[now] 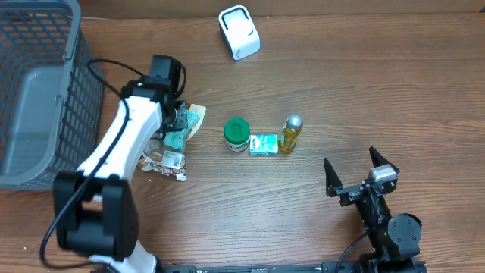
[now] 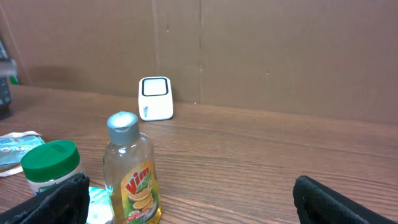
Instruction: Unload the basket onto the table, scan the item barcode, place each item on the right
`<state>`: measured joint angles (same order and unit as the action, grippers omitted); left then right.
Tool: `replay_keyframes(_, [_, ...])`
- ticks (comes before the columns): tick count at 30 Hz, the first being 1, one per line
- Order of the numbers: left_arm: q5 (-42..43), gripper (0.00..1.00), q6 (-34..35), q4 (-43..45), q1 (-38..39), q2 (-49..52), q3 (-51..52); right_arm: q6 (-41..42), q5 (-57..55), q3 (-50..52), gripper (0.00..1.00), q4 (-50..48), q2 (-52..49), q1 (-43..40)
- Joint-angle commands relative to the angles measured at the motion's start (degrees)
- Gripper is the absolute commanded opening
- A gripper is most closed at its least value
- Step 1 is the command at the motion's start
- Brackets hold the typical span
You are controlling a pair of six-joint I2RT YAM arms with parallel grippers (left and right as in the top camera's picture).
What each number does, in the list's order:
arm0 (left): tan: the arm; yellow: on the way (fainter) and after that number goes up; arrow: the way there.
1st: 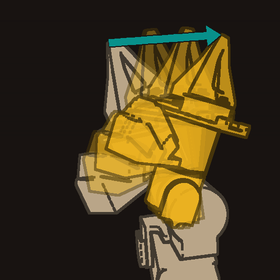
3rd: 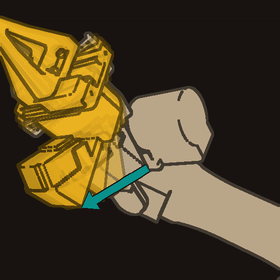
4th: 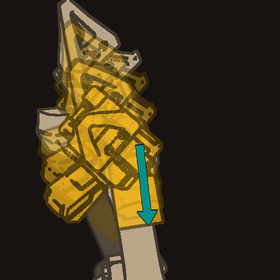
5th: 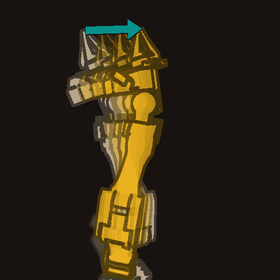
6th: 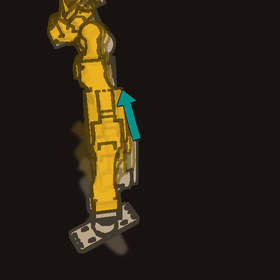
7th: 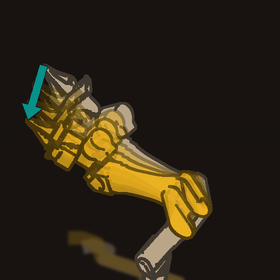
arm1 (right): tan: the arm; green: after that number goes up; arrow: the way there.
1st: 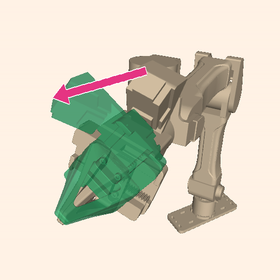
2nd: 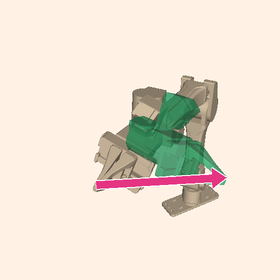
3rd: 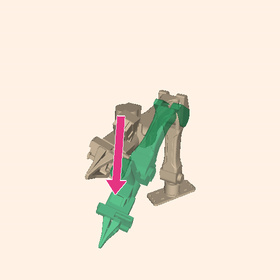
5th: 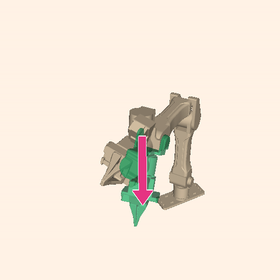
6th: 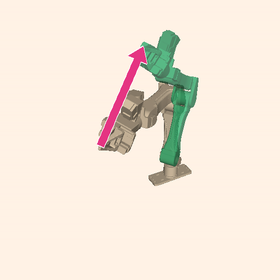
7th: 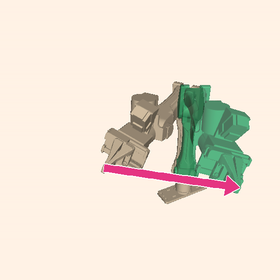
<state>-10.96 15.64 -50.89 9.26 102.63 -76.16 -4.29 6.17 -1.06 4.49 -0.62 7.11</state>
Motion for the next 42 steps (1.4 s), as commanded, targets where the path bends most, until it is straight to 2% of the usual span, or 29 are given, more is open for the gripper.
replay_keyframes(1, [2.56,0.22,-2.34,0.02,-0.33,5.07,-0.66,-0.09,0.33,0.61,1.0,-0.26,0.39,-0.11])
replay_keyframes(5, [15.82,0.19,-6.99,0.02,-0.2,6.82,-0.66,-0.09,0.33,0.61,1.0,-0.26,0.39,-0.11])
replay_keyframes(12, [23.1,0.21,-7.23,-3.5,-0.28,5.11,-6.34,-0.09,0.33,0.61,1.0,-0.26,0.39,-0.11])
replay_keyframes(14, [26.21,0.22,-9.16,-5.77,-0.28,5.11,-8.76,-0.09,0.33,0.61,1.0,-0.28,0.39,-0.11])
replay_keyframes(18, [23.17,0.24,-9.2,-9.92,-0.39,5.11,-13.55,-0.09,0.35,0.61,1.0,-0.26,0.39,-0.11])
replay_keyframes(21, [18.32,0.26,-7.8,-9.11,-0.33,5.14,-14.05,-0.09,0.33,0.61,1.0,-0.26,0.39,-0.11])
replay_keyframes(24, [13.53,0.36,-6.88,-8.87,-0.22,5.66,-13.18,-0.09,0.35,0.61,1.0,-0.28,0.39,-0.11])
replay_keyframes(28, [12.87,0.55,-6.86,-7.96,-0.24,6.25,-10.84,-0.09,0.33,0.61,1.0,-0.26,0.39,-0.11])
replay_keyframes(29, [12.87,0.57,-6.91,-7.5,-0.31,6.38,-10.19,-0.09,0.35,0.61,1.0,-0.26,0.39,-0.11])
replay_keyframes(38, [13.6,0.55,-7.06,-1.36,-0.22,8.13,-2.89,-0.09,0.35,0.61,1.0,-0.26,0.39,-0.11])
replay_keyframes(41, [15.37,0.5,-7.06,0.37,-0.24,9.51,-1.07,-0.11,0.33,0.61,1.0,-0.26,0.39,-0.11])
replay_keyframes(42, [15.96,0.44,-7.06,0.44,-0.24,10.19,-1.03,-0.11,0.33,0.61,1.0,-0.26,0.39,-0.11])
